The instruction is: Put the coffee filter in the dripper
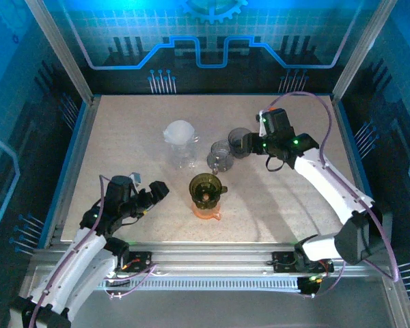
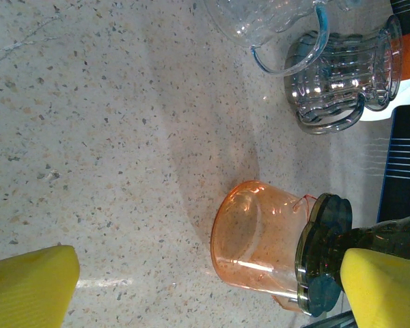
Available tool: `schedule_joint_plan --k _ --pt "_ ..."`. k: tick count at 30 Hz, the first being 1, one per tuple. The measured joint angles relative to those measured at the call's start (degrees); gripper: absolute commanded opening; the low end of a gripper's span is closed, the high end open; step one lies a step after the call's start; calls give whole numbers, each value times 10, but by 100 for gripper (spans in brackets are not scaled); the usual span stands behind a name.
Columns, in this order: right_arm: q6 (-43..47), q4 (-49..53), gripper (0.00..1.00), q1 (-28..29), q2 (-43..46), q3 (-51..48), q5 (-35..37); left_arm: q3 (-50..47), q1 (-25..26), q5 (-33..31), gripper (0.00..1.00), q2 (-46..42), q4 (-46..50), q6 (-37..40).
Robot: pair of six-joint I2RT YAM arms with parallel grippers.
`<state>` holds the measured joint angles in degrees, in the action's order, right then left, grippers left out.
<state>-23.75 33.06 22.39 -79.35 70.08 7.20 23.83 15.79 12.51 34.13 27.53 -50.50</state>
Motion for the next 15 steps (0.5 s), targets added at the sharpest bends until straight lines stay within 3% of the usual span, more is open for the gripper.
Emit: schedule_joint_plan --k 8,15 --pt "9 -48 41 -83 -66 0 64 0 0 0 99 0 0 0" --pt "3 -66 33 -124 -150 30 74 0 -1 0 99 0 0 0"
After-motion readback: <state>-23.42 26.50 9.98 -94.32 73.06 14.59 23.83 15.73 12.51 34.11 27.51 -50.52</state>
